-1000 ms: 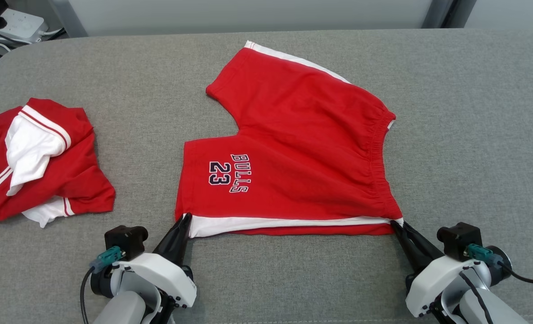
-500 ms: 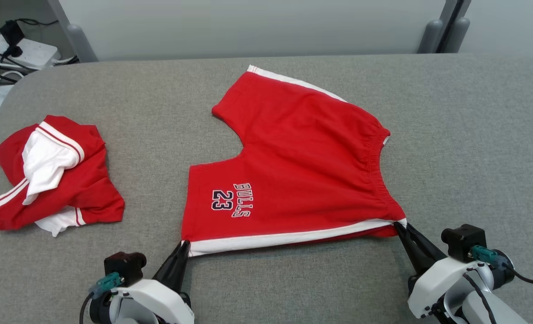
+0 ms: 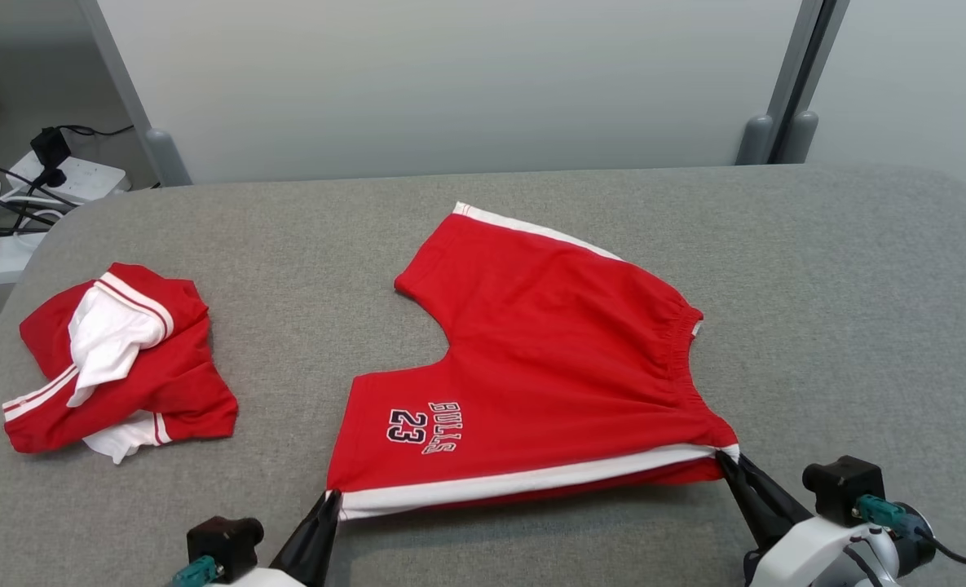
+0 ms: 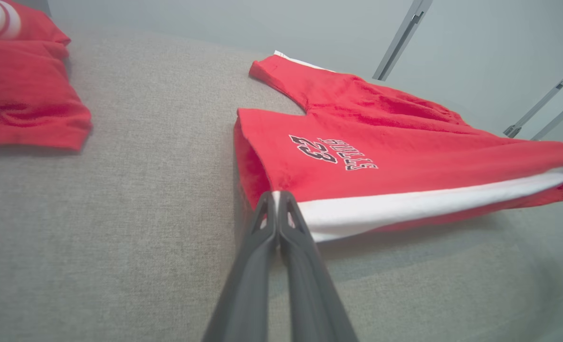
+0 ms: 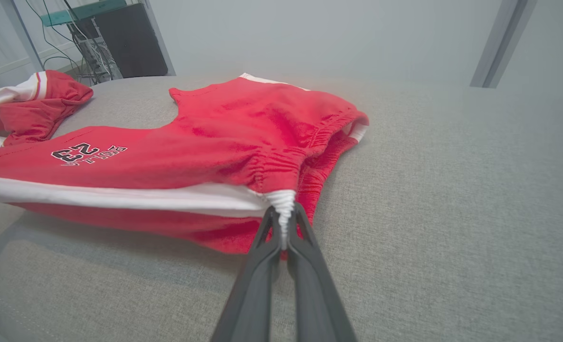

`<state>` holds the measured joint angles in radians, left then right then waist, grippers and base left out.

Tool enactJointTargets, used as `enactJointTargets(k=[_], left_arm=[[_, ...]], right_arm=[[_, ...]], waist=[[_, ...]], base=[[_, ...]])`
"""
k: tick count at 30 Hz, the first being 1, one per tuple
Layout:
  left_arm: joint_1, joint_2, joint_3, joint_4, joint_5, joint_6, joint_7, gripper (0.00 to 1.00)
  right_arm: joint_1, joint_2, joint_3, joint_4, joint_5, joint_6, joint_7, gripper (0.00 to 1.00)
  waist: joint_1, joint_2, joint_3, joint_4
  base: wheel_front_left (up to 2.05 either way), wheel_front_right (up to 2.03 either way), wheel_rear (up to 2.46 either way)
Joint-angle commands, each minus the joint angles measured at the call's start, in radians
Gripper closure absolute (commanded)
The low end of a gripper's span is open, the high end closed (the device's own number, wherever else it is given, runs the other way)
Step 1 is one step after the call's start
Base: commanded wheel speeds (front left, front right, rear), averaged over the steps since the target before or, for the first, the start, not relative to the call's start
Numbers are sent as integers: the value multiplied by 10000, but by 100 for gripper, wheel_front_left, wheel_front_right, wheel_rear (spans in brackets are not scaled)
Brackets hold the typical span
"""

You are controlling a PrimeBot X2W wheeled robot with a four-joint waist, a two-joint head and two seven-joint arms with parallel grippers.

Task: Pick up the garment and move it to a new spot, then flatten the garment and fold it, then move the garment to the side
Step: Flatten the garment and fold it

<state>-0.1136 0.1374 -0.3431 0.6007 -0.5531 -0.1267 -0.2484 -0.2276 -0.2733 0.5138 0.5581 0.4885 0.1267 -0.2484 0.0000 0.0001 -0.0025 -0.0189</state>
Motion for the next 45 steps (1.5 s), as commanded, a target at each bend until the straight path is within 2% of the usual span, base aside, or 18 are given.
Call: enactJointTargets(k=[1, 13, 18, 23, 34, 39, 45], left_arm=[[-21, 70, 337, -375, 221, -40, -134, 100], [428, -129, 770, -1355, 1020, -40, -134, 100], [-683, -55, 664, -1636, 1239, -40, -134, 100], [-2454, 161, 595, -1739, 1449, -40, -134, 100], [-6609, 563, 357, 332, 1780, 5, -19, 100], [-7879, 505, 319, 1188, 2016, 156, -47, 100], [-9759, 606, 59, 2565, 2575, 315, -93, 100]], right_arm=[[68, -201, 59, -306, 38, 40, -134, 100], [378, -184, -348, -793, -48, 40, -134, 100], [-192, -1, -604, -902, -118, 40, -134, 100], [-1118, 178, -791, -988, -132, 40, -134, 100], [-3351, 690, -1059, -460, 1298, 40, -134, 100], [-4109, 750, -921, -351, 1500, 40, -134, 100], [-5091, 1233, -889, -529, 1773, 40, -134, 100]], waist=[[0, -1, -73, -72], [0, -1, 193, -75], [0, -1, 766, -118], [0, -1, 1557, -271], [0, -1, 3608, -1019], [0, -1, 4359, -1282], [0, -1, 5401, -1873]], base=[[0, 0, 0], [0, 0, 0], [0, 0, 0], [0, 0, 0], [0, 0, 0], [0, 0, 0], [0, 0, 0]])
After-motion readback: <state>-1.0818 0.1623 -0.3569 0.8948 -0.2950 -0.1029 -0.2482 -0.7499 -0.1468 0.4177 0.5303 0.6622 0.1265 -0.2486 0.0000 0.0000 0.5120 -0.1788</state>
